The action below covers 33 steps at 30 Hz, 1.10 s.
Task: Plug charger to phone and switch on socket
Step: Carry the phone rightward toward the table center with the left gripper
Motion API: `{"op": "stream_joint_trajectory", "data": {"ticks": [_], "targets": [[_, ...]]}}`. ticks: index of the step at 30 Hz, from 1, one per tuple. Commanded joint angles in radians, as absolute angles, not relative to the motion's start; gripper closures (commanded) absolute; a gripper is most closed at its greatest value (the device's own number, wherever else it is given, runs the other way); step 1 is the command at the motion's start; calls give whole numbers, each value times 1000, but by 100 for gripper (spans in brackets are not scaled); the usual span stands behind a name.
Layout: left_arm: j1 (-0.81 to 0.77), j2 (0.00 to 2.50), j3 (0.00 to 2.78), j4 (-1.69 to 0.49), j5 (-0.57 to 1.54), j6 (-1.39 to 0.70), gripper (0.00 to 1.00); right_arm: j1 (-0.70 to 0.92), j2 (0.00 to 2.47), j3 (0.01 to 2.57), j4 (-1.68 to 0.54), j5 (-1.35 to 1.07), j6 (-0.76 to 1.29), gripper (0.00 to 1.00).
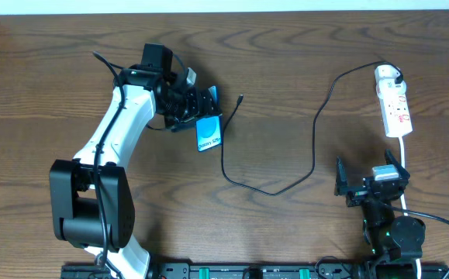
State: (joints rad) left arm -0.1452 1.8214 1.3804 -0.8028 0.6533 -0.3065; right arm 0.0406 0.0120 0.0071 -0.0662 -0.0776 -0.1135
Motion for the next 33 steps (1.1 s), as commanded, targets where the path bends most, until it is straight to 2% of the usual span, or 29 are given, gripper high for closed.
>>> {"op": "stream_joint_trajectory", "data": {"ticks": [1,11,24,33], "targets": [[-146,1808,1390,-798,752,-374,24,41,7,6,-70,-78,-105,1],[-146,1808,1390,-772,923,-428,24,41,7,6,-70,-78,-105,1],[-146,1808,1390,-746,941,-605,24,41,7,6,-70,-78,-105,1],[-146,1808,1390,-735,1073,-664,24,41,7,6,-70,-78,-105,1]]}}
